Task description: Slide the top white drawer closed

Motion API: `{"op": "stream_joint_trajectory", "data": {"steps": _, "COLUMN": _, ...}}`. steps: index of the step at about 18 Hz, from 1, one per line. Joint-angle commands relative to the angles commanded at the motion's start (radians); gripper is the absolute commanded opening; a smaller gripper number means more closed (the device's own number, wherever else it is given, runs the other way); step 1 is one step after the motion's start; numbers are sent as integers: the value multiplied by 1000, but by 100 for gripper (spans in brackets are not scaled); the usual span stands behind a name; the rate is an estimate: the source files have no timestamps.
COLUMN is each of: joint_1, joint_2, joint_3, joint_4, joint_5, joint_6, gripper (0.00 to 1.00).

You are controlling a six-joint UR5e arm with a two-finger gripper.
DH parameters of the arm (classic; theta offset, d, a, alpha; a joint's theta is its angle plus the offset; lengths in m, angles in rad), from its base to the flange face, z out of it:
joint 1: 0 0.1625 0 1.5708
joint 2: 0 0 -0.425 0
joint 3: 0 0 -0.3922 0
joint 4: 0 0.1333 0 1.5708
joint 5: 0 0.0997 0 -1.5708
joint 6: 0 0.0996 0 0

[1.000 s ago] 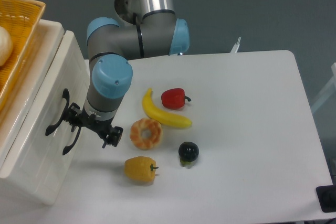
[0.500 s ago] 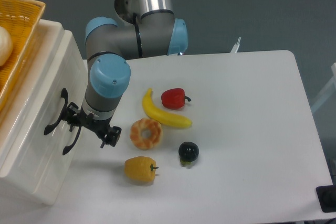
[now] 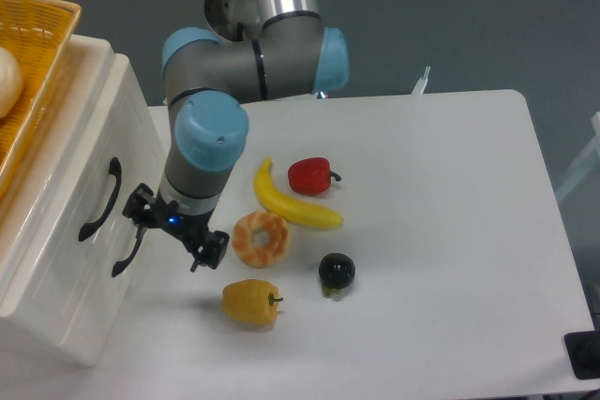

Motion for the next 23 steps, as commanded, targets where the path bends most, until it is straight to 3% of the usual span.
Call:
{"op": "stream_joint_trajectory", "data": {"steps": 5, "joint_1": 110, "joint_2": 46, "joint_3": 20, "joint_4": -2, "joint_5": 95, "joint_6": 240, "gripper": 100}}
{"op": "stream_joint_trajectory", "data": {"steps": 12, "joint_1": 287, "joint_2": 115, "joint_3": 46, "joint_4": -6, "joint_5": 130, "joint_6": 638, "gripper": 100}}
{"op": "stream_joint_trajectory", "data": {"steps": 16, "joint_1": 305, "joint_2": 123, "joint_3": 45, "joint_4": -3, "joint_5": 313, "joint_6": 825, "gripper": 100}}
{"op": "stream_joint_trajectory", "data": {"steps": 21, "joint_1": 374, "joint_2": 158, "joint_3": 16, "joint_4": -20, "joint_5": 325, "joint_6": 896, "gripper": 100}}
{"op": "stream_joint_trajectory", "data": {"steps": 23, "joint_1": 413, "joint_2": 193, "joint_3": -12, "joint_4": -107, "joint_5": 295, "joint_6": 902, "gripper": 100}}
